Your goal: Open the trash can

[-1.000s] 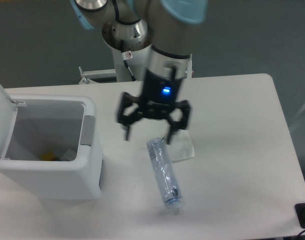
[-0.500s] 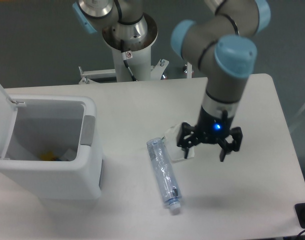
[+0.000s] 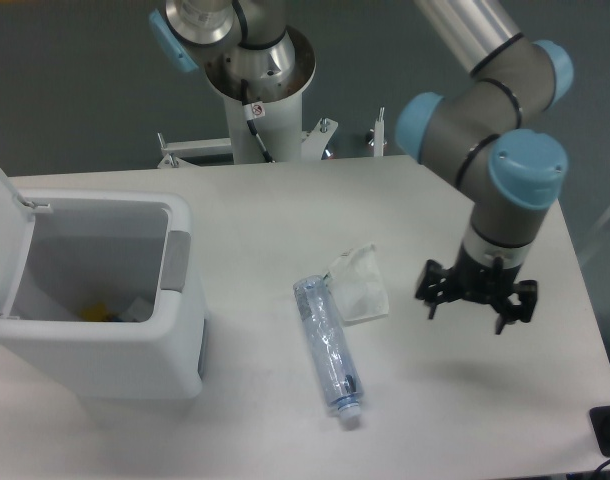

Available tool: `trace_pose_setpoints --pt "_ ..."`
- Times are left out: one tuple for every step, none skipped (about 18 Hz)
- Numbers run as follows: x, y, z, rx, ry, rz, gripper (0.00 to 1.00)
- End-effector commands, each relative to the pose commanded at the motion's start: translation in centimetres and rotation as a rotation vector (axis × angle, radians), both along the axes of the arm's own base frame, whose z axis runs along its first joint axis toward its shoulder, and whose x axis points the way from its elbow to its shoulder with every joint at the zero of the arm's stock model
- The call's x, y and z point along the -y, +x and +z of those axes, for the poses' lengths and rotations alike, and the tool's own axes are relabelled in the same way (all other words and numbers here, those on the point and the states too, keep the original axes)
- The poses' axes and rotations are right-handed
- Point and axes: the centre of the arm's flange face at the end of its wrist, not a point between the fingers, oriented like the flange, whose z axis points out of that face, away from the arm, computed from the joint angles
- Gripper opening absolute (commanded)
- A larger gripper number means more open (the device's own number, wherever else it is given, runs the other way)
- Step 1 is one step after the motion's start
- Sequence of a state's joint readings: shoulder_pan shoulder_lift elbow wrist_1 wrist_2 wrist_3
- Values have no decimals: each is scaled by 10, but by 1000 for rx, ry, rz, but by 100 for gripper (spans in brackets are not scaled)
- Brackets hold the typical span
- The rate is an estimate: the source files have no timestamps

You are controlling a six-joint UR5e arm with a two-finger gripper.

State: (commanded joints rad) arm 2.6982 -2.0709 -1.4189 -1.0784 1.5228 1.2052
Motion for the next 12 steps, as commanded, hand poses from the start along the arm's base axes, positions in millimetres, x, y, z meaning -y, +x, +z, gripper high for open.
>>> trace_pose_setpoints --pt "3 -1 -2 -17 -44 -28 100" --pt "4 -3 -3 -31 -74 -49 100" --pt "4 -3 -5 -32 -81 -56 100" --pt "2 -2 -8 -28 -86 -59 100" --pt "2 -1 -10 -26 -89 -62 100" --pt "2 0 -13 -22 -94 -62 100" --pt "3 1 -16 -16 -97 -62 100" --pt "3 3 -21 -9 -100 -64 100" --pt "3 3 -21 -11 -99 -64 100" --pt "2 2 -24 -8 -100 -64 100" --pt "2 3 -23 -9 -100 -66 100" --pt "1 3 -24 -8 -100 -64 100"
